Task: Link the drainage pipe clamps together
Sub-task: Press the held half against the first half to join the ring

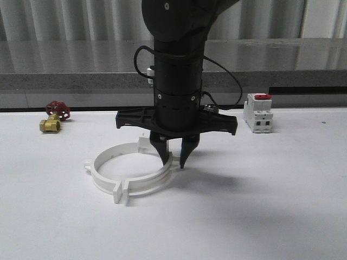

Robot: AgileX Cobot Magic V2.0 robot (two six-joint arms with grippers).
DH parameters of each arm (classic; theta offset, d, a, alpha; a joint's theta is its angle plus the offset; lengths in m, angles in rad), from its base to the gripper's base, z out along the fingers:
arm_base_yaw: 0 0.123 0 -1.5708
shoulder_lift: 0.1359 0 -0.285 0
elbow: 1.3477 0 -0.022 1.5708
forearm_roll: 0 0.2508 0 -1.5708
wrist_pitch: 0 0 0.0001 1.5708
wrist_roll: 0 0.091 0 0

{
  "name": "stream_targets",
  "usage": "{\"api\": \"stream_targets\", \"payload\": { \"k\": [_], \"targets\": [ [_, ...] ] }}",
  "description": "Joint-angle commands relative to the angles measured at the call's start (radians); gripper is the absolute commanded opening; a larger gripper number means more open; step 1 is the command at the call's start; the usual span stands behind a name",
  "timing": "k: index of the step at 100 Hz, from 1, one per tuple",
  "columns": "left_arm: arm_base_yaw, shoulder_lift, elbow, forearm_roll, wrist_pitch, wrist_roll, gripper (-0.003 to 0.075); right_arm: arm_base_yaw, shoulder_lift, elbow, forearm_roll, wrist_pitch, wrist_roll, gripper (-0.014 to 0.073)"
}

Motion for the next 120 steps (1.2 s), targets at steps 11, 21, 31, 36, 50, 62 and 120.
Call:
{"api": "stream_targets", "payload": {
  "k": [11, 21, 31, 36, 50, 62, 120],
  "targets": [
    [0.002, 0.004, -0.027, 0.000, -0.075, 0.002, -0.0020, 0.000, -0.058, -0.034, -0.009, -0.023, 0.002, 0.0090],
    [0.002, 0.004, -0.027, 0.000, -0.075, 0.002, -0.0020, 0.000, -0.058, -0.034, -0.005, -0.030, 0.002, 0.0090],
    [0.002, 0.004, -0.027, 0.000, -0.075, 0.002, -0.0020, 0.000, -0.058, -0.034, 0.002, -0.041, 0.002, 0.0090],
    [0.002, 0.004, -0.027, 0.000, -0.075, 0.002, -0.0020, 0.000, -0.058, -0.034, 0.002, -0.047, 0.002, 0.0090],
    [0.002, 0.004, -0.027, 0.000, -0.075, 0.002, -0.0020, 0.000, -0.058, -0.034, 0.002, -0.056, 0.002, 0.0090],
    [0.002, 0.004, -0.027, 0.000, -0.075, 0.002, -0.0021, 0.000, -0.058, -0.034, 0.002, -0.056, 0.002, 0.0090],
    [0.002, 0.004, -0.027, -0.001, -0.075, 0.002, -0.0021, 0.000, -0.058, -0.034, 0.002, -0.061, 0.002, 0.0090]
  ]
}}
